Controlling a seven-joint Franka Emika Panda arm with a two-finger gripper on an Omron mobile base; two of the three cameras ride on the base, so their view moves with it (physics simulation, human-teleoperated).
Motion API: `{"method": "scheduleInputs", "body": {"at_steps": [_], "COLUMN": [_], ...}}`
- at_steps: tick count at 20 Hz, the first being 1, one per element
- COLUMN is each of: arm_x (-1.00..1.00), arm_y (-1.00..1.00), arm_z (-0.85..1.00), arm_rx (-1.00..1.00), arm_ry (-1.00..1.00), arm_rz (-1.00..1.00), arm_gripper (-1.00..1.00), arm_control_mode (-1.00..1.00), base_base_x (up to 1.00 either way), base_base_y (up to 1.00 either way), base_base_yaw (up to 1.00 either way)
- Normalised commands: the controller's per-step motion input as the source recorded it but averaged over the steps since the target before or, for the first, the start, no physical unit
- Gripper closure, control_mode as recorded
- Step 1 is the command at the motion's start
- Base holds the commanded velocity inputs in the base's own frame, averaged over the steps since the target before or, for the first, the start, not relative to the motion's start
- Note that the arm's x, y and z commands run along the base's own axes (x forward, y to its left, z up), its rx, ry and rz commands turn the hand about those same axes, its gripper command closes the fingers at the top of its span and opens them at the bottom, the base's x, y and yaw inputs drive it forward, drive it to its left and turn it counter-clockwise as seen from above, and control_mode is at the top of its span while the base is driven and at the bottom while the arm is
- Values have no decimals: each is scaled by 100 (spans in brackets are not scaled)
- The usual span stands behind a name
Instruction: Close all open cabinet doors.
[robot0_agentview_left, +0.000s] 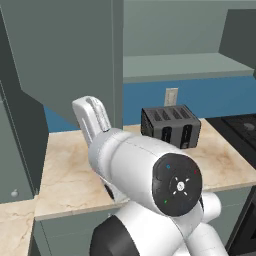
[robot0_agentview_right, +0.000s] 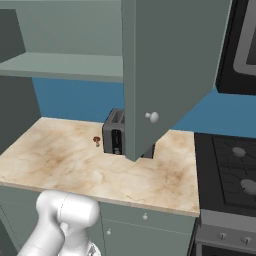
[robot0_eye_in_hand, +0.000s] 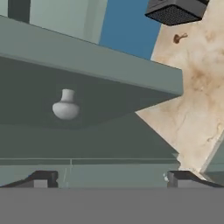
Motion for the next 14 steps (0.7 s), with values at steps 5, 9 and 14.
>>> {"method": "scheduleInputs", "body": {"at_steps": [5, 9, 14], "arm_x": [41, 34, 37], "arm_y": [2, 0, 0], "arm_z": [2, 9, 4], "arm_rx": [2, 1, 3], "arm_ry": [-17, -4, -2], "arm_rz": [-24, -24, -17], "arm_gripper": [-100, -100, -100], "arm_control_mode": [-100, -100, -100], "base_base_x": [0, 0, 0], "base_base_y": [0, 0, 0], "base_base_yaw": [0, 0, 0]}}
